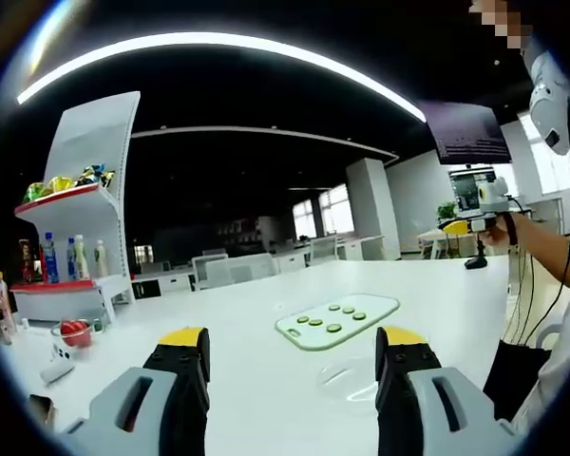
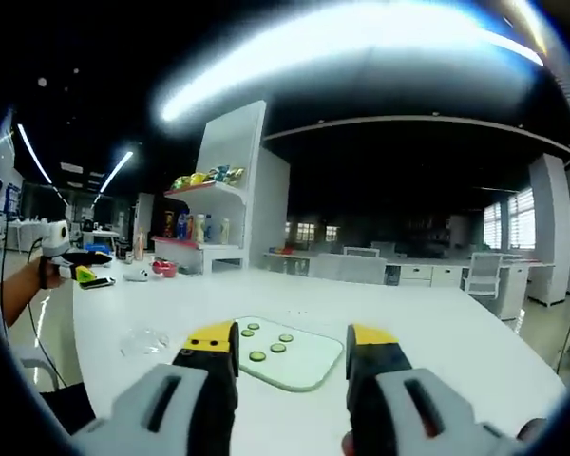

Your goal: Open the petri dish lid, add cucumber slices into the petri dish, and close the lid

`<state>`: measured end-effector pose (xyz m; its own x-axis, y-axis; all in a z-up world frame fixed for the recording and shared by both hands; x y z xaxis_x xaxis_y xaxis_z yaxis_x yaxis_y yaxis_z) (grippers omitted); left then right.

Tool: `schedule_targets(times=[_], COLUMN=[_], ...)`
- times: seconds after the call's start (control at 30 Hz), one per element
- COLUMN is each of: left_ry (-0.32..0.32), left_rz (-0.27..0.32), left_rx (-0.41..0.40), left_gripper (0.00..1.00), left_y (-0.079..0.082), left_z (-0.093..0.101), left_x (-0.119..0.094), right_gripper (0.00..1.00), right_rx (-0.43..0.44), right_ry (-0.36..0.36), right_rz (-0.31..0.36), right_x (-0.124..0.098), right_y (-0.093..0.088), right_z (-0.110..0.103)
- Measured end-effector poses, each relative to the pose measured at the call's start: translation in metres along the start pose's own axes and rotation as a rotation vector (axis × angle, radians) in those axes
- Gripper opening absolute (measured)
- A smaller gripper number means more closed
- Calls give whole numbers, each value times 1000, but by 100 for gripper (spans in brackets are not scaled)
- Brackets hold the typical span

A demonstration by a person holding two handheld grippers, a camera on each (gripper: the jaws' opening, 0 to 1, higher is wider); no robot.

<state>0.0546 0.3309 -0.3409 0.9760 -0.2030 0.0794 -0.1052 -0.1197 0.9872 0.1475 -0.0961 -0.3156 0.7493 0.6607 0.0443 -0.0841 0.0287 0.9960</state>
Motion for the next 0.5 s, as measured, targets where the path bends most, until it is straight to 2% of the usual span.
schedule_targets(times=[0.5], left_ry=[1], left_rz=[11], left_rx=[-9], left_gripper=[71], left_y=[4], left_z=[-2], left_x=[3], right_gripper=[46], right_rx=[39], right_ry=[-145], right_rz=[6], right_x=[-57], right_y=[-19], right_z=[38])
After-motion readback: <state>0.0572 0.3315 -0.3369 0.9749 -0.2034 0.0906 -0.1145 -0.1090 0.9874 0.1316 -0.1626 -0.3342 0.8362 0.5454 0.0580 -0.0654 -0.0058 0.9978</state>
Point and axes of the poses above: the point that each gripper's makers call its tool centre point, and the gripper's own axes: x roughly forward along the fingers, z roughly to its right, y roughly out of its top, the point moved 1 cm from there along -x, roughly backward along the fingers, and after that the axes turned 10 degrees about y, right-handed, at the moved point
